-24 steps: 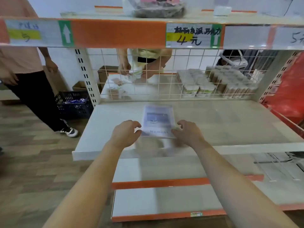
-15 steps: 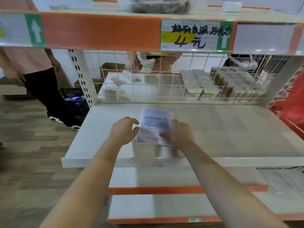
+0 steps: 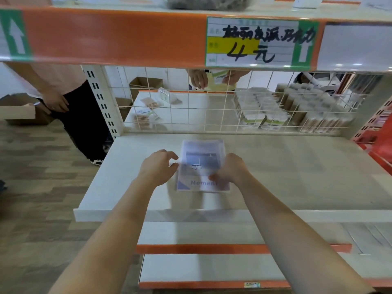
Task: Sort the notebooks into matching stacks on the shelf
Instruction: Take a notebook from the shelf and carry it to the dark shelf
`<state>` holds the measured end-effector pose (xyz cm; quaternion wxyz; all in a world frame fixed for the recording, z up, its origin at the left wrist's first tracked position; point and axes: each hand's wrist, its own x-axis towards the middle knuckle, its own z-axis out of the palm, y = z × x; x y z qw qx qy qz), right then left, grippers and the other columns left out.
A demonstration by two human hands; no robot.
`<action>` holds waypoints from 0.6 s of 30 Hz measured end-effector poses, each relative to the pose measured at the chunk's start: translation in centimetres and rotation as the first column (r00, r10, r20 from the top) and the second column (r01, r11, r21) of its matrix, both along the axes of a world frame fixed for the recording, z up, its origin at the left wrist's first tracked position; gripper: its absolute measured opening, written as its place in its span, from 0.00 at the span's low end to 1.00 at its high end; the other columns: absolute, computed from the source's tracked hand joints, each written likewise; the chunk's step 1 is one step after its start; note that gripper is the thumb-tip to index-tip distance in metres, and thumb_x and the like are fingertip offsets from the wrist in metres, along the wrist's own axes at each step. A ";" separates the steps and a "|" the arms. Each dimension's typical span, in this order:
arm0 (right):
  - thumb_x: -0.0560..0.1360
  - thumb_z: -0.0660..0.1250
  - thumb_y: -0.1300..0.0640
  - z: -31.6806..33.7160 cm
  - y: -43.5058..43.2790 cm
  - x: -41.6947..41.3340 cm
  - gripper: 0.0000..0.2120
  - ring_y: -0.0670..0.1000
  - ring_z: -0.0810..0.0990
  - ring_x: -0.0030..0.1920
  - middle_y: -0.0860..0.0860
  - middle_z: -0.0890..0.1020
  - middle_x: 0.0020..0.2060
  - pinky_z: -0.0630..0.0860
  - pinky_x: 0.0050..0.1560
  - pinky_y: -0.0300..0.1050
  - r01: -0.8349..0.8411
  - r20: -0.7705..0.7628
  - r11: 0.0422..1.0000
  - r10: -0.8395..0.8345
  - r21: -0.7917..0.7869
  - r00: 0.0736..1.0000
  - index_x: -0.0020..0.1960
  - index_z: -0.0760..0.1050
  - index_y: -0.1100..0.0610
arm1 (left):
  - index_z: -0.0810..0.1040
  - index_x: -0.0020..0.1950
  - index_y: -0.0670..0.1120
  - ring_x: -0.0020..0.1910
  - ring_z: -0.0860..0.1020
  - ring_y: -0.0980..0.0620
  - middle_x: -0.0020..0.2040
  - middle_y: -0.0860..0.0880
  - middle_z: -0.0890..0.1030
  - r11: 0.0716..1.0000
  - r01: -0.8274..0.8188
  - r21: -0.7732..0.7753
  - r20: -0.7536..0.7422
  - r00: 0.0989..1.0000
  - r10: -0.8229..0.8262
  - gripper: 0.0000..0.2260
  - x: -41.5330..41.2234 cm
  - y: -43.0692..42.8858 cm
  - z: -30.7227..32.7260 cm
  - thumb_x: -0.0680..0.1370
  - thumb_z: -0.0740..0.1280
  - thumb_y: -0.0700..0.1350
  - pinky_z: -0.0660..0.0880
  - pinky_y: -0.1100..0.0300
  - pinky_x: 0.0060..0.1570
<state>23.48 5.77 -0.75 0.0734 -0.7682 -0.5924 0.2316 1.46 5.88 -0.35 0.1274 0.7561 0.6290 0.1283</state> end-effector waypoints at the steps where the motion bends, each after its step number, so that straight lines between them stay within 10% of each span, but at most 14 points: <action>1: 0.61 0.80 0.45 0.1 0.1 0.1 0.34 0.55 0.80 0.55 0.55 0.81 0.53 0.70 0.43 0.41 0.008 -0.014 1.000 -0.009 -0.011 1.000 0.59 0.74 0.62 | 0.75 0.64 0.51 0.58 0.75 0.49 0.61 0.50 0.76 1.000 0.002 -0.002 0.000 1.000 -0.002 0.14 0.0 0.1 0.0 0.79 0.62 0.50 0.73 0.54 0.55; 18: 0.73 0.69 0.55 -0.2 1.0 0.4 0.06 0.52 0.76 0.37 0.51 0.78 0.35 0.69 0.34 0.44 0.247 -0.557 0.953 -0.111 0.176 0.823 0.40 0.76 0.57 | 0.77 0.62 0.52 0.57 0.75 0.50 0.58 0.50 0.77 1.000 0.008 0.016 0.053 0.999 -0.009 0.12 -0.7 1.2 1.0 0.78 0.63 0.49 0.73 0.54 0.54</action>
